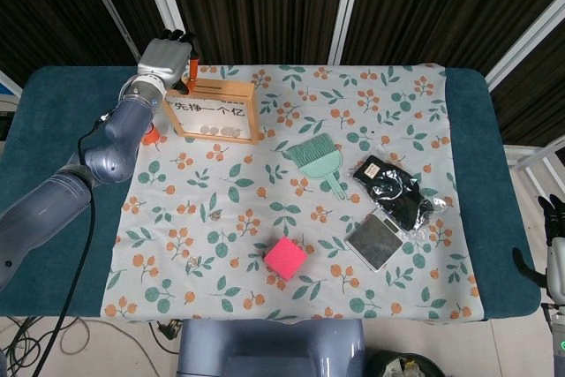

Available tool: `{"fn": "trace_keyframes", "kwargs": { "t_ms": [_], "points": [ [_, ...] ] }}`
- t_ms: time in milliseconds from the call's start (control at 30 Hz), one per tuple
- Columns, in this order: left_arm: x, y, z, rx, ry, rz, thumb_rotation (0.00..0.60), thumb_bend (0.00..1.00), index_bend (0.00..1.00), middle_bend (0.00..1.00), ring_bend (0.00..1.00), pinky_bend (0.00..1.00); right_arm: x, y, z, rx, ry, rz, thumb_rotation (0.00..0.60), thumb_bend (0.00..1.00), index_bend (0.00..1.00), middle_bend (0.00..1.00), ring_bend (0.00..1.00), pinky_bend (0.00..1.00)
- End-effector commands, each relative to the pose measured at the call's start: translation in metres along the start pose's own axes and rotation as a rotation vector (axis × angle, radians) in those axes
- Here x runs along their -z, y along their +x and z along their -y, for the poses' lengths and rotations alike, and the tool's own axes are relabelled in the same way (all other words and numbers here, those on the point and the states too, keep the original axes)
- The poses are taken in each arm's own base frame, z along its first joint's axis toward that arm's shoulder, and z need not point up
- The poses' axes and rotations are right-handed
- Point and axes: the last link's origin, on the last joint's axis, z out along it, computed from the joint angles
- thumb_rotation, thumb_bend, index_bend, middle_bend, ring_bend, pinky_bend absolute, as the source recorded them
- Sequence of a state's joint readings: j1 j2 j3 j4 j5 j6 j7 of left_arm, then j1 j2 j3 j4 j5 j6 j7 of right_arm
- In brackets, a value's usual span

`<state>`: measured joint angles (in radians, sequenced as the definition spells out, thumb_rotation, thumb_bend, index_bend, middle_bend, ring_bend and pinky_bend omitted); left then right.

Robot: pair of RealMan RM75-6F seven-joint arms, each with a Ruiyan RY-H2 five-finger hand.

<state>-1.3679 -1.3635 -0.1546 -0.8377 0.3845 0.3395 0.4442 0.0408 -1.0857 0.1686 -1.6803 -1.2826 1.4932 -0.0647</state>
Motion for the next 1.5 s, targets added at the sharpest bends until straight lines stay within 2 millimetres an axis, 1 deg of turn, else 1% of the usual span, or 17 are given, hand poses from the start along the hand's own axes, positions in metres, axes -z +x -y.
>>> {"fn": "trace_keyframes", "kwargs": {
  "t_ms": [33, 200, 367, 633, 1000, 1100, 1500],
  "points": [
    [-0.001, -0.004, 0.000, 0.000, -0.003, 0.012, 0.600, 0.62, 0.58, 0.06, 0.00, 0.00, 0.000, 0.000, 0.000, 0.002, 0.000, 0.002, 0.600, 0.39, 0.08, 0.05, 0.00, 0.00],
    [-0.003, -0.007, -0.006, 0.000, -0.018, 0.022, 0.600, 0.60, 0.58, 0.06, 0.00, 0.00, 0.000, 0.001, 0.000, 0.004, 0.001, -0.002, 0.600, 0.39, 0.08, 0.05, 0.00, 0.00],
    [-0.005, -0.006, -0.013, -0.011, -0.035, 0.016, 0.600, 0.59, 0.57, 0.06, 0.00, 0.00, -0.001, 0.001, -0.001, 0.003, 0.000, -0.006, 0.600, 0.39, 0.08, 0.05, 0.00, 0.00],
    [-0.006, -0.009, -0.015, -0.027, -0.042, 0.017, 0.600, 0.59, 0.57, 0.06, 0.00, 0.00, -0.001, 0.002, -0.001, 0.002, -0.001, -0.006, 0.600, 0.39, 0.08, 0.05, 0.00, 0.00],
    [-0.008, -0.010, -0.015, -0.053, -0.040, 0.006, 0.600, 0.46, 0.55, 0.06, 0.00, 0.00, -0.001, 0.002, -0.001, 0.002, -0.001, -0.008, 0.600, 0.39, 0.08, 0.05, 0.00, 0.00],
    [-0.008, -0.010, -0.015, -0.059, -0.040, 0.010, 0.600, 0.44, 0.54, 0.06, 0.00, 0.00, -0.001, 0.002, -0.001, 0.003, -0.001, -0.008, 0.600, 0.39, 0.08, 0.05, 0.00, 0.00],
    [-0.006, -0.008, -0.017, -0.057, -0.048, 0.002, 0.600, 0.44, 0.55, 0.06, 0.00, 0.00, -0.001, 0.001, -0.001, 0.000, -0.005, -0.010, 0.600, 0.39, 0.08, 0.05, 0.00, 0.00]
  ]
}}
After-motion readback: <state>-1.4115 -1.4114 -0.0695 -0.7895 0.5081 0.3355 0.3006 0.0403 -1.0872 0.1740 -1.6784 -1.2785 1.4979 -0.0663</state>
